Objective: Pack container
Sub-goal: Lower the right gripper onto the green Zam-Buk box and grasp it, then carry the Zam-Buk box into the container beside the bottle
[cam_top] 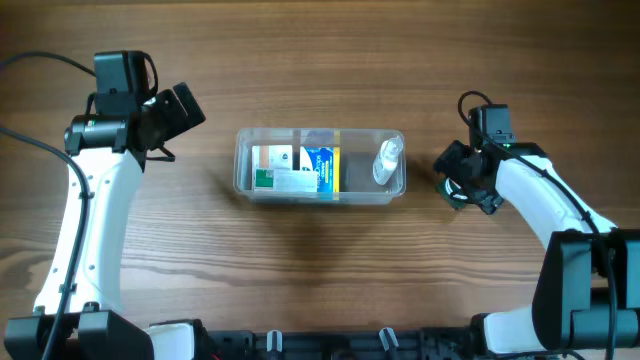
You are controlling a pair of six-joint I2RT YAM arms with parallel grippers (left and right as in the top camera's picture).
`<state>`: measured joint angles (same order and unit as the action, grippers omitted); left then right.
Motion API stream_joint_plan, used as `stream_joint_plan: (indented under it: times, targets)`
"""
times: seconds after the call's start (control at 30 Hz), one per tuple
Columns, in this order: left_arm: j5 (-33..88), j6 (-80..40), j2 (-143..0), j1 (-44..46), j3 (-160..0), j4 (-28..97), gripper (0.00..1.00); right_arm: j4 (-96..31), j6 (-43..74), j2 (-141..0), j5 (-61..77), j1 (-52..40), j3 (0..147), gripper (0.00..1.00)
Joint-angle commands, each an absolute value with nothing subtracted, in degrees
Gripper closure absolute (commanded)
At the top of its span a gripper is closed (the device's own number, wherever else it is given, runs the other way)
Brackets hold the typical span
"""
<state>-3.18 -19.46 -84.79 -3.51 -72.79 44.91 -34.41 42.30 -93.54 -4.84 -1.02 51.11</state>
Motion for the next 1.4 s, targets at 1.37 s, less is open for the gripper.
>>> stream_joint_plan:
  times: [1.37]
  targets:
    - [-3.5, -20.2, -84.1, -3.7, -72.8, 44.8, 0.00, -46.6, 28.0, -90.4, -1.3, -0.8, 61.7, 0.42]
